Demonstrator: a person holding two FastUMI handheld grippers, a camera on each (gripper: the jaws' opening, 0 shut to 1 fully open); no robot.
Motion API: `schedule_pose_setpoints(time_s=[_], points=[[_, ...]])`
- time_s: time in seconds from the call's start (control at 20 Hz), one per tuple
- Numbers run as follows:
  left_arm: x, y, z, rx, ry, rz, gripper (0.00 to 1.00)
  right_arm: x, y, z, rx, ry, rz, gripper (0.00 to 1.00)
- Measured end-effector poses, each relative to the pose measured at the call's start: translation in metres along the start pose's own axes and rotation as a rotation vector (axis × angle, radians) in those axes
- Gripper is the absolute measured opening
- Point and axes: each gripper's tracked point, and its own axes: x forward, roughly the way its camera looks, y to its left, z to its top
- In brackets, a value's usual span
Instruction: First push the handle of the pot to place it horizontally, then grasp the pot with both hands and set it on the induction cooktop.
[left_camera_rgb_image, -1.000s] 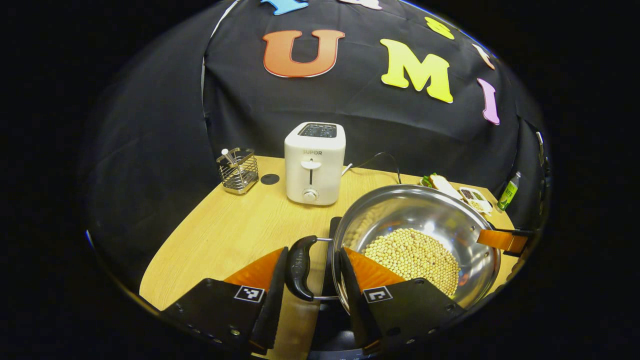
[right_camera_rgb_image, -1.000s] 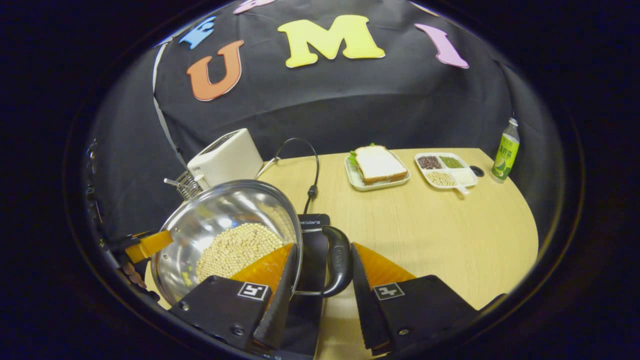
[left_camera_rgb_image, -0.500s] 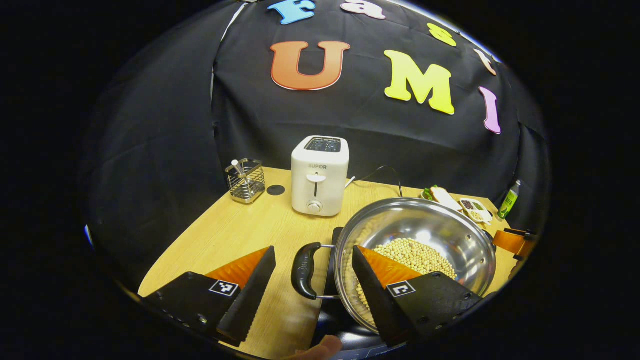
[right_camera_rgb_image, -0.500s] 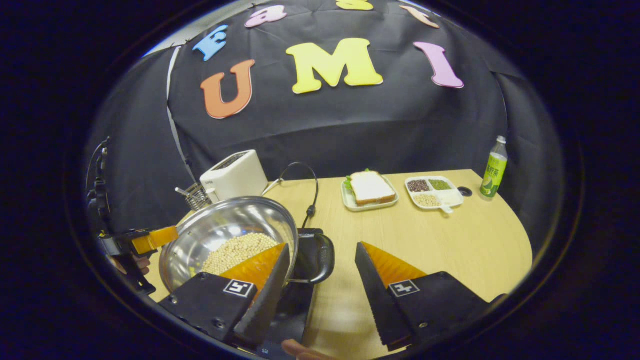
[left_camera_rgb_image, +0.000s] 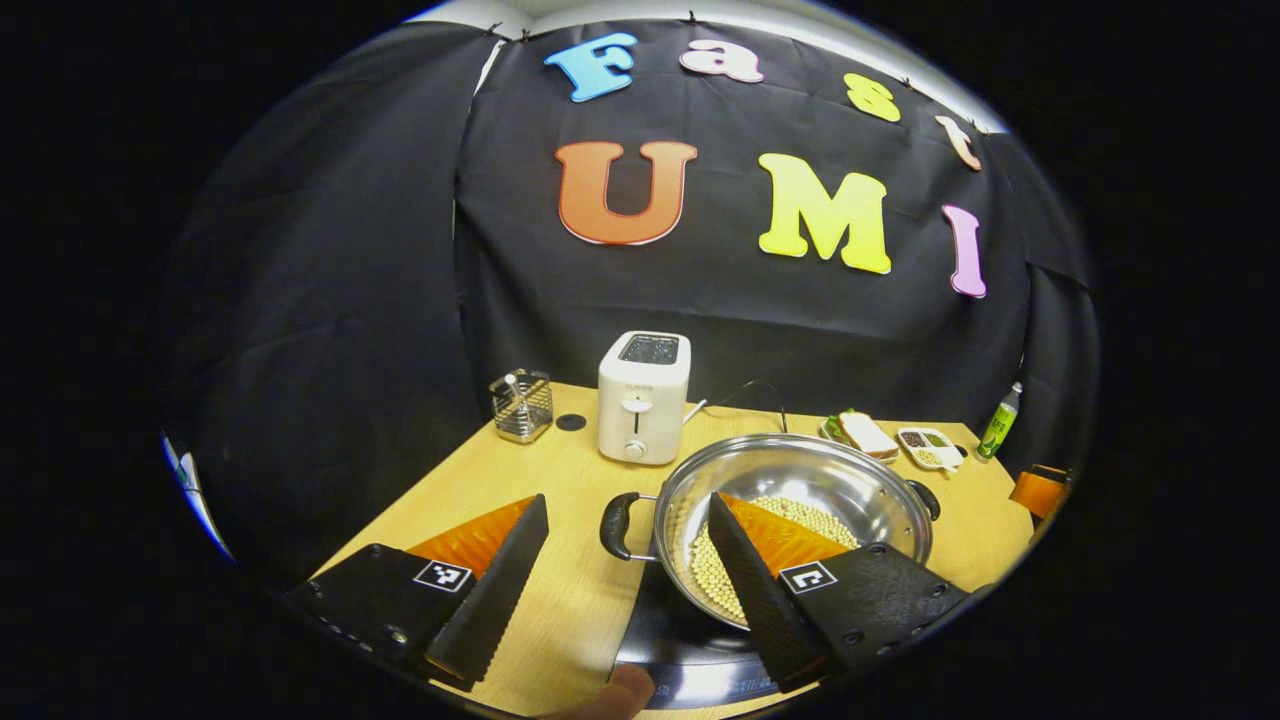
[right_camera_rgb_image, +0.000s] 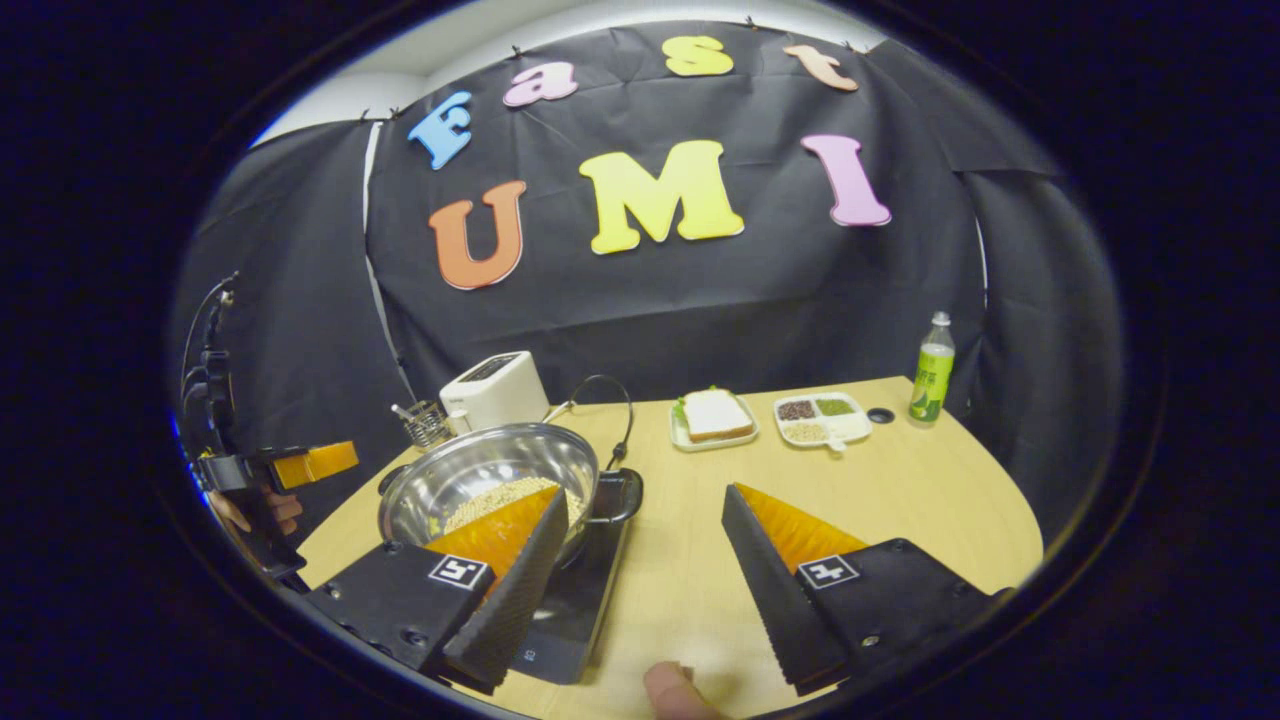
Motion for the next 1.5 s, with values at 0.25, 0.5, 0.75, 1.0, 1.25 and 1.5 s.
schedule_pose_setpoints(time_s=[0.25, 0.5, 0.75, 1.0, 1.25, 1.5], points=[[-0.064, -0.029, 0.025, -0.009, -0.085, -0.032, 0.96, -0.071, -0.021, 0.020, 0.007, -0.089, -0.048, 0.96], [-0.126, -0.061, 0.055, -0.008, -0.182, -0.082, 0.95, -0.144, -0.047, 0.052, 0.088, -0.195, -0.052, 0.98], [-0.188, -0.095, 0.090, -0.015, -0.287, -0.126, 0.95, -0.214, -0.072, 0.077, 0.052, -0.290, -0.105, 0.99], [-0.245, -0.105, 0.107, -0.005, -0.348, -0.124, 0.95, -0.276, -0.090, 0.094, 0.003, -0.379, -0.163, 0.96], [-0.292, -0.135, 0.109, -0.029, -0.370, -0.231, 0.95, -0.327, -0.101, 0.103, -0.020, -0.455, -0.172, 0.96], [-0.320, -0.128, 0.101, 0.023, -0.416, -0.183, 0.84, -0.357, -0.110, 0.095, -0.057, -0.509, -0.178, 0.96]])
